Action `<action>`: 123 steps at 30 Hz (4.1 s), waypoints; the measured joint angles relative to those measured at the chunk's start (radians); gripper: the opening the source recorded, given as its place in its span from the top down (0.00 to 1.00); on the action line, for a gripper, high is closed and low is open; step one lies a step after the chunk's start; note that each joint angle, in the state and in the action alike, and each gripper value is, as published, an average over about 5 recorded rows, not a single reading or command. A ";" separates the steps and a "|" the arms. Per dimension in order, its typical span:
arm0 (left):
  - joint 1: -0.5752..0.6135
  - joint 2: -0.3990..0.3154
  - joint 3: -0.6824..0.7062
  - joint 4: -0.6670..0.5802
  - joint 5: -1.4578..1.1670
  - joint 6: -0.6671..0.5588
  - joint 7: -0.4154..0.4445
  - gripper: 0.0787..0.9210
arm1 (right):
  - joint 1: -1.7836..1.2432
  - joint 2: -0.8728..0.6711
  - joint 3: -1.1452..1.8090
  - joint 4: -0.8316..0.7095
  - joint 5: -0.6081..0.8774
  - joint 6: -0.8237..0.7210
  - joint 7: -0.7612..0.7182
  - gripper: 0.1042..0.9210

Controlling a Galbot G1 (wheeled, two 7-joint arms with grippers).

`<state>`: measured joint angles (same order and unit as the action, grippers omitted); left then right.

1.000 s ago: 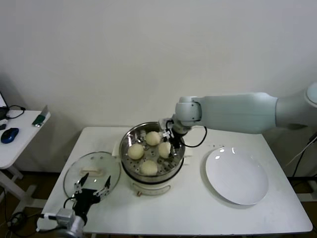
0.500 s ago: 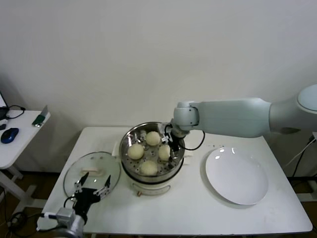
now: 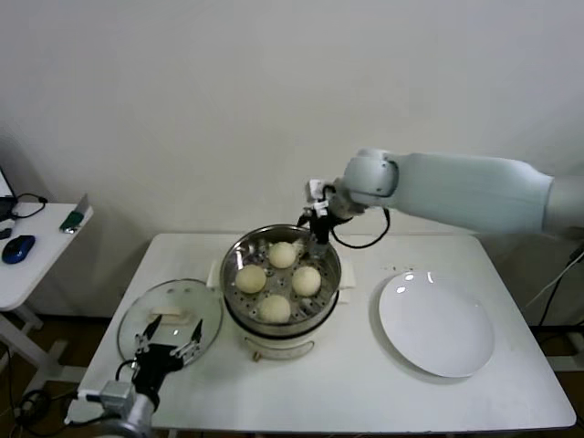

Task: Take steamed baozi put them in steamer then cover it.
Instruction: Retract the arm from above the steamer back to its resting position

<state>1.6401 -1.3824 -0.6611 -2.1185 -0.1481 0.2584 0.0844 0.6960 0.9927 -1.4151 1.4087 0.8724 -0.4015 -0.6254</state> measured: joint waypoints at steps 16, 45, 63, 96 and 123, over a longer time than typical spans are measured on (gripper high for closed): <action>-0.022 0.038 0.025 0.051 0.034 -0.056 -0.032 0.12 | -0.698 -0.438 0.813 0.149 -0.084 0.122 0.387 0.12; 0.010 0.057 0.009 0.083 0.163 -0.173 -0.085 0.12 | -2.215 0.048 2.018 0.312 -0.358 0.715 0.483 0.12; -0.001 0.120 -0.010 0.263 0.980 -0.338 -0.358 0.12 | -2.299 0.206 2.043 0.293 -0.381 0.885 0.507 0.12; -0.249 0.131 0.042 0.670 1.447 -0.309 -0.509 0.12 | -2.330 0.240 2.046 0.255 -0.365 0.956 0.522 0.12; -0.365 0.130 0.080 0.776 1.440 -0.279 -0.462 0.51 | -2.341 0.259 2.047 0.257 -0.367 0.974 0.516 0.12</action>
<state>1.2747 -1.2526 -0.5814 -1.3426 1.2917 -0.0205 -0.3776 -1.6445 1.2516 0.6316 1.6660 0.5051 0.5727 -0.1097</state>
